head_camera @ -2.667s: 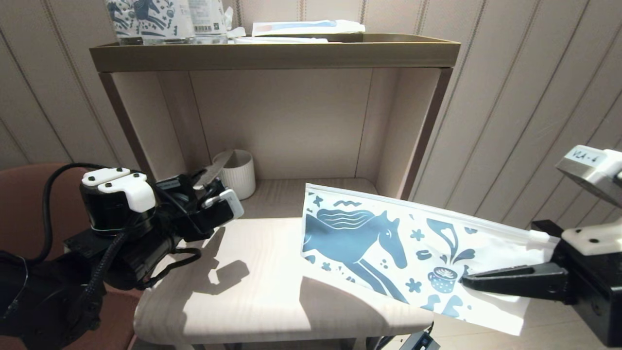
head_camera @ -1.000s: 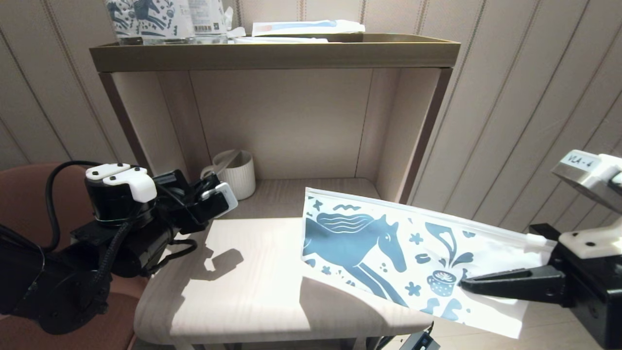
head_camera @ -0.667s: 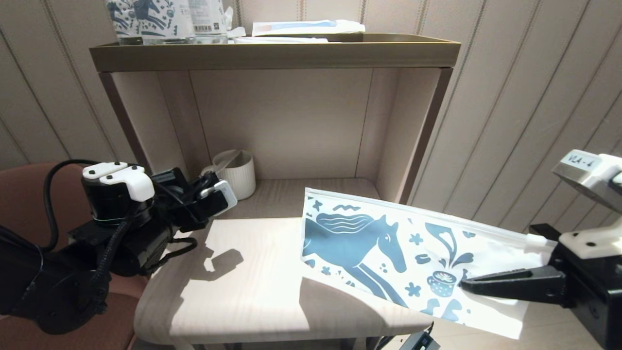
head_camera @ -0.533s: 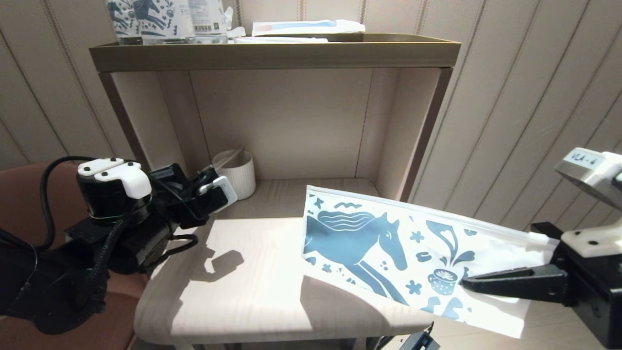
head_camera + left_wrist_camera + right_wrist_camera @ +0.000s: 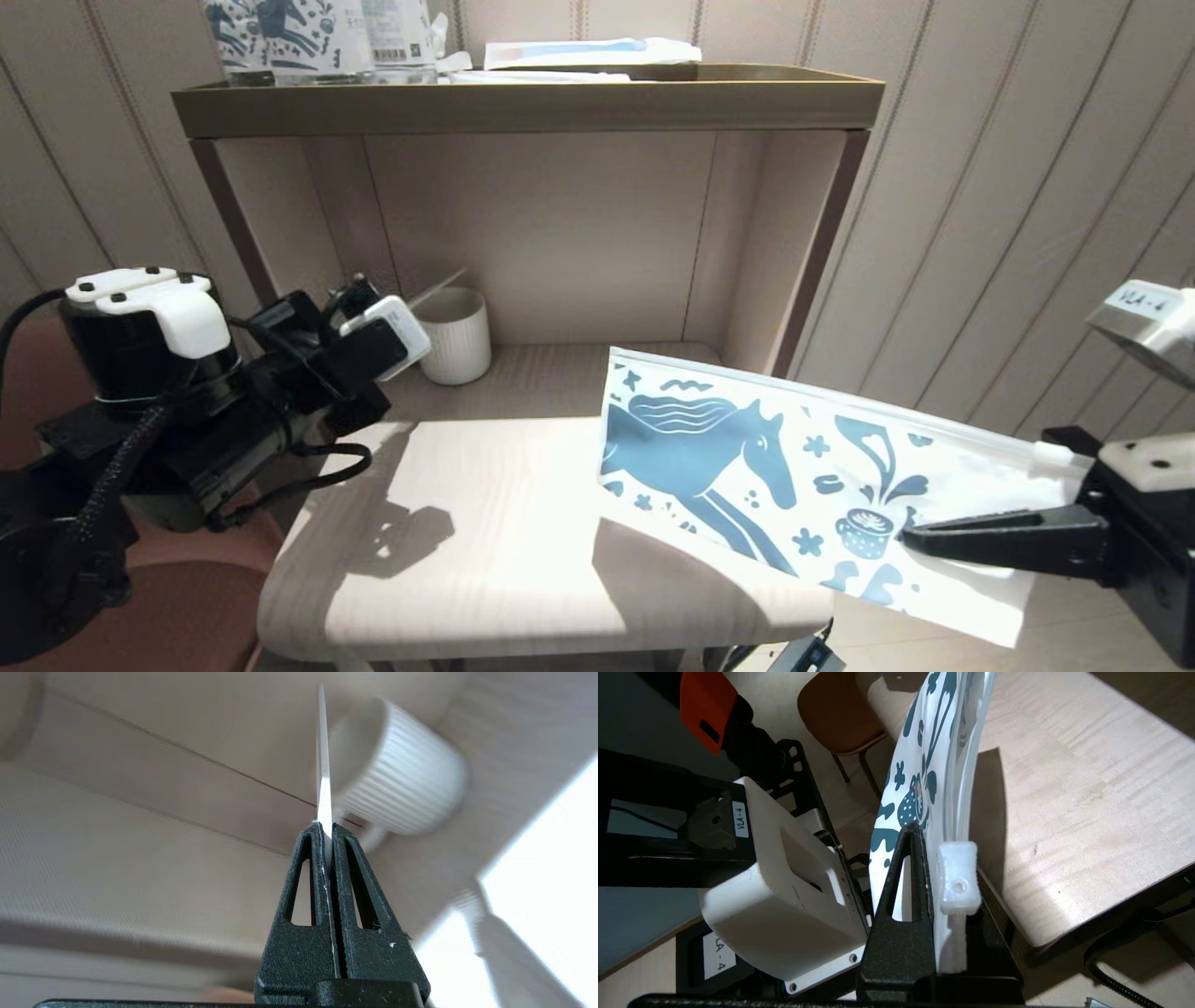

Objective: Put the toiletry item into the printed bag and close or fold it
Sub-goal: Pick up the comb, then place the comb into the storage bag

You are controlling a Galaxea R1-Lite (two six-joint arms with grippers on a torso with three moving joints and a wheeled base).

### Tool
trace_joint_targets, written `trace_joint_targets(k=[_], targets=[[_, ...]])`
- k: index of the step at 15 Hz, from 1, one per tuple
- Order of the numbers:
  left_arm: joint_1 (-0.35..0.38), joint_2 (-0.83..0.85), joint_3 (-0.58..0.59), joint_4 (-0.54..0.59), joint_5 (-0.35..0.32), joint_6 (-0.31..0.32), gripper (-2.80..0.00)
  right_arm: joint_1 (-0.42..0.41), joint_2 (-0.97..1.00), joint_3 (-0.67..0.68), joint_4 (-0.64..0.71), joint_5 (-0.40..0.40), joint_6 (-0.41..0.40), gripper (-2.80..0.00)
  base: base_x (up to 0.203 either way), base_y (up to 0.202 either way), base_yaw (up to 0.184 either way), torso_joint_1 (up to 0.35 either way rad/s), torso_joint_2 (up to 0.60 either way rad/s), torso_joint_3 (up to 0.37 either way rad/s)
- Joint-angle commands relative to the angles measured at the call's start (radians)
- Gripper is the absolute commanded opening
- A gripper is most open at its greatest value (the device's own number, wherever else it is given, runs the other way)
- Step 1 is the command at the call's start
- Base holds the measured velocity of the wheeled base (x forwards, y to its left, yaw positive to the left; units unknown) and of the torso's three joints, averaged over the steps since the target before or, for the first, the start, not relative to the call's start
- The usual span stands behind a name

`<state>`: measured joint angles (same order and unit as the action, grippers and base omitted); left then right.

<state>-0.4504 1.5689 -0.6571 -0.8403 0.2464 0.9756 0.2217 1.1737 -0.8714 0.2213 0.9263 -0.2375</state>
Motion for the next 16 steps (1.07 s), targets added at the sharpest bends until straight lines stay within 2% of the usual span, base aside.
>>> trace_joint_targets(k=[1,3,4,6,9,11,12,14,16], targets=[[-0.009,-0.120,-0.064,0.295,-0.011,-0.120,-2.80,-0.001,-0.024,-0.007,0.001,-0.009,0.030,-2.80,0.000,0.000,0.000,0.000,0.00,0.000],[-0.011,-0.176,-0.150,0.572,-0.051,-0.255,-2.80,0.001,-0.041,-0.008,0.004,-0.018,0.039,-2.80,0.000,0.000,0.000,0.000,0.00,0.000],[-0.012,-0.197,-0.178,0.631,-0.080,-0.329,-2.80,0.001,-0.043,-0.008,0.004,-0.027,0.050,-2.80,0.000,0.000,0.000,0.000,0.00,0.000],[-0.013,-0.205,-0.192,0.647,-0.144,-0.455,-2.80,0.004,-0.042,-0.022,0.004,-0.043,0.102,-2.80,0.000,0.000,0.000,0.000,0.00,0.000],[-0.011,-0.210,-0.248,0.662,-0.267,-0.618,-2.80,0.058,-0.024,-0.041,0.011,-0.129,0.144,-2.80,0.000,0.000,0.000,0.000,0.00,0.000],[-0.011,-0.216,-0.328,0.775,-0.360,-0.679,-2.80,0.146,-0.007,-0.055,0.040,-0.247,0.143,-2.80,0.000,0.000,0.000,0.000,0.00,0.000],[-0.011,-0.222,-0.361,0.829,-0.405,-0.689,-2.80,0.203,-0.002,-0.058,0.049,-0.314,0.138,-2.80,0.000,0.000,0.000,0.000,0.00,0.000],[-0.011,-0.222,-0.424,0.863,-0.435,-0.694,-2.80,0.320,0.013,-0.054,0.053,-0.523,0.091,-2.80,0.000,0.000,0.000,0.000,0.00,0.000],[-0.011,-0.213,-0.497,0.907,-0.439,-0.696,-2.80,0.412,0.048,-0.041,0.037,-0.762,-0.030,-2.80,0.000,0.000,0.000,0.000,0.00,0.000]])
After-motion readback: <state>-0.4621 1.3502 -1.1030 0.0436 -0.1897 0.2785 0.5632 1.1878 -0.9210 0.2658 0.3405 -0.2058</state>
